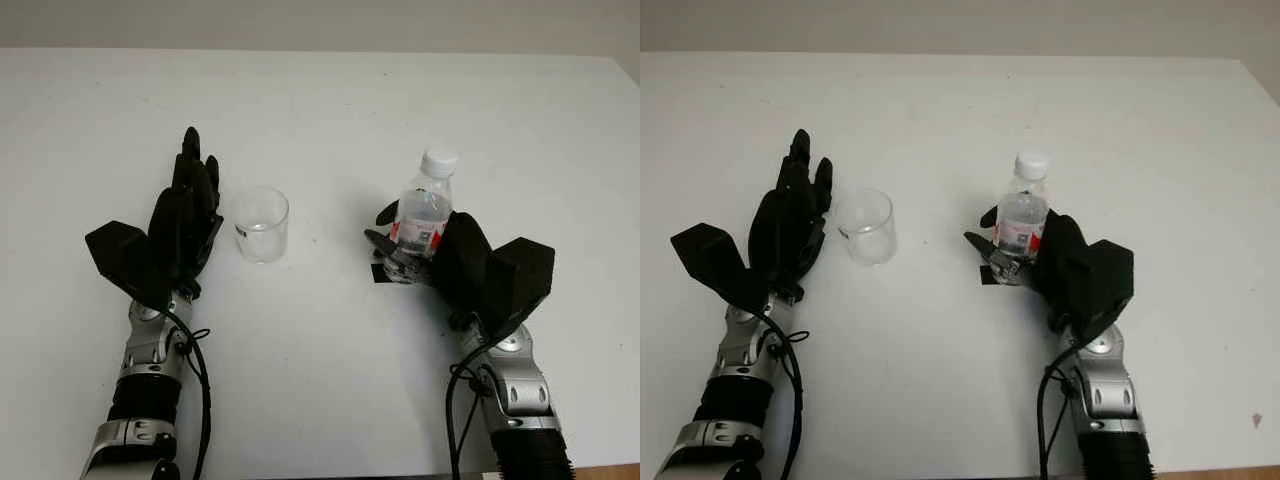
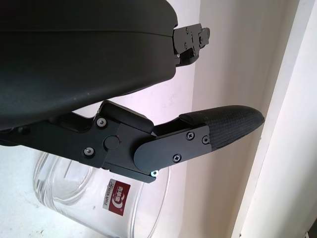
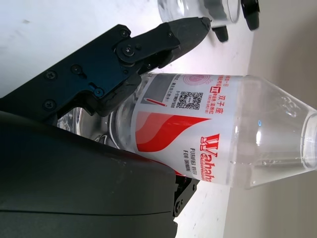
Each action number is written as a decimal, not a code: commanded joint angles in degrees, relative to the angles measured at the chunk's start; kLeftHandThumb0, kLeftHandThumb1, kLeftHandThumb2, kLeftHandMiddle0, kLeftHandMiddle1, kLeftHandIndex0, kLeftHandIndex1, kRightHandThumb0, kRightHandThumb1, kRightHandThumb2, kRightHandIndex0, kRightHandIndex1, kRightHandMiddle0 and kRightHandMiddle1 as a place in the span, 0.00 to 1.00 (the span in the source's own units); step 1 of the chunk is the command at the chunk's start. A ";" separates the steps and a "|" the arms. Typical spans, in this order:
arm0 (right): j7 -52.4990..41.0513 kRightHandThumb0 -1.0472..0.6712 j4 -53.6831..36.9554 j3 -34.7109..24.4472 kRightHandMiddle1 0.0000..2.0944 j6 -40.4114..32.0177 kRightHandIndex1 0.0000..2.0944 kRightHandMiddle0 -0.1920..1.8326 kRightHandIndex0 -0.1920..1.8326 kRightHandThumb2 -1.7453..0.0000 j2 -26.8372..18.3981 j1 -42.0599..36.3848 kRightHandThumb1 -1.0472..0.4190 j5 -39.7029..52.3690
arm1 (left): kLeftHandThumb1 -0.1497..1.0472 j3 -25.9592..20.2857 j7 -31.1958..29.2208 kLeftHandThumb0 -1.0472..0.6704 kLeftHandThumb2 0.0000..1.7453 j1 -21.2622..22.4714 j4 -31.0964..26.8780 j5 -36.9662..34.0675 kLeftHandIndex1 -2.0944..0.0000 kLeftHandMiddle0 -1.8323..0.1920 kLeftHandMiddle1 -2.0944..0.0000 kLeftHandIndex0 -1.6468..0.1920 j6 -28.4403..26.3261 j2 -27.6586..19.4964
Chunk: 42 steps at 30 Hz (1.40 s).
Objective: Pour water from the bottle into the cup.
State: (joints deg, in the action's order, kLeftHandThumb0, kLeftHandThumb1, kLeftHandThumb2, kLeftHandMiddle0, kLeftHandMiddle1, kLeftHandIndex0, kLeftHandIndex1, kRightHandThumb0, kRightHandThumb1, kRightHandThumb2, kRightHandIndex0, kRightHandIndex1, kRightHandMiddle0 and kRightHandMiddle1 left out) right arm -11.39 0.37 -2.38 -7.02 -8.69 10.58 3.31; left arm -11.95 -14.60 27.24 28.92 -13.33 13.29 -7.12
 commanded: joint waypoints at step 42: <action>6.20 0.01 5.34 1.17 0.00 21.36 0.00 0.00 0.00 0.97 -1.08 -8.05 0.05 -6.52 | 1.00 -0.34 -1.51 0.12 0.39 -0.69 0.63 -0.10 0.97 0.96 0.97 0.98 -0.17 -1.17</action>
State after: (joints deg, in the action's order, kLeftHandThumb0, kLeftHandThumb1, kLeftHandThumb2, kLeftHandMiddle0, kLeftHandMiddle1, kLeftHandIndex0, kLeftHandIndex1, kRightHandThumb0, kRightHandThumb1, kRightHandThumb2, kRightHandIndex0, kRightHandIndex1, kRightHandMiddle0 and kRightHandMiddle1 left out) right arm -5.90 3.89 0.36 13.91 -9.22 2.73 -3.51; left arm -12.40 -16.00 27.07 29.59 -13.45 12.94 -8.01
